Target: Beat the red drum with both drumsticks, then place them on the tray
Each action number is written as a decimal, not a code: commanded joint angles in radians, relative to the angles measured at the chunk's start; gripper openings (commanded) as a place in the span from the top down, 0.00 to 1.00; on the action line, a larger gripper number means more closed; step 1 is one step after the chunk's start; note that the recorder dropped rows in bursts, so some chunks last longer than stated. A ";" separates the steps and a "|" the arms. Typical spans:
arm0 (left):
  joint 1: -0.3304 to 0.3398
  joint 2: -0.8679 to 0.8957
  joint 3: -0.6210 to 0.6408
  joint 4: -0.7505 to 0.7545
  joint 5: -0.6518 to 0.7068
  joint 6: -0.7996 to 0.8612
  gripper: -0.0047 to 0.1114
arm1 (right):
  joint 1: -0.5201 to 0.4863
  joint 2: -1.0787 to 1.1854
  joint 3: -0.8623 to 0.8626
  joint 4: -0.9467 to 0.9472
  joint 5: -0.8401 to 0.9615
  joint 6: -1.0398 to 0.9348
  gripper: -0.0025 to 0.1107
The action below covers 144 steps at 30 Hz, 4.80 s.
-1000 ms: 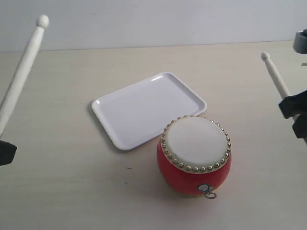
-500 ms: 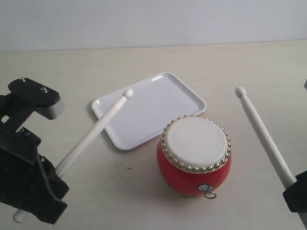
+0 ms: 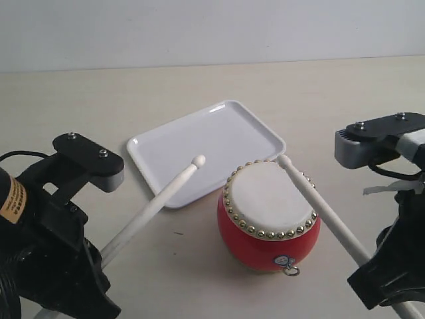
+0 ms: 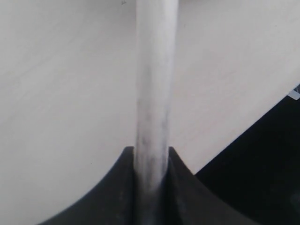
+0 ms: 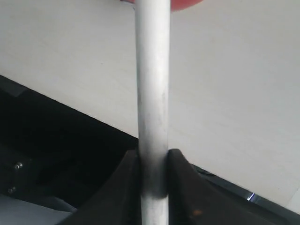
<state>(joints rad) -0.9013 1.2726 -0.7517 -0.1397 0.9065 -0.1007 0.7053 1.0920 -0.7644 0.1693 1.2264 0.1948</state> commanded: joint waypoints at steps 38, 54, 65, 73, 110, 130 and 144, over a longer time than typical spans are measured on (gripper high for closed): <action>-0.005 0.007 -0.184 -0.091 0.248 0.227 0.96 | 0.003 0.141 0.071 0.020 -0.005 -0.009 0.98; -0.005 0.214 -0.182 -0.131 0.152 0.305 0.96 | 0.003 -0.061 -0.148 0.056 -0.005 -0.009 0.98; -0.005 0.493 -0.234 -0.159 0.295 0.385 0.96 | 0.003 -0.083 -0.153 0.043 -0.005 -0.007 0.98; -0.005 0.121 -0.234 -0.151 0.315 0.347 0.96 | 0.003 0.117 0.017 0.011 -0.005 -0.014 0.98; -0.005 0.222 -0.385 -0.048 0.315 0.350 0.96 | 0.003 0.018 -0.094 0.016 -0.005 -0.011 0.98; -0.005 0.109 -0.325 -0.021 0.315 0.285 0.96 | 0.003 0.128 0.073 0.035 -0.005 -0.065 0.98; -0.005 0.666 -0.331 -0.057 0.315 0.384 0.96 | 0.003 -0.230 0.024 0.117 -0.005 -0.010 0.98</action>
<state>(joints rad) -0.9052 1.9079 -1.0890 -0.1995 1.1915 0.2923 0.7091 0.8762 -0.7328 0.2769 1.2243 0.1792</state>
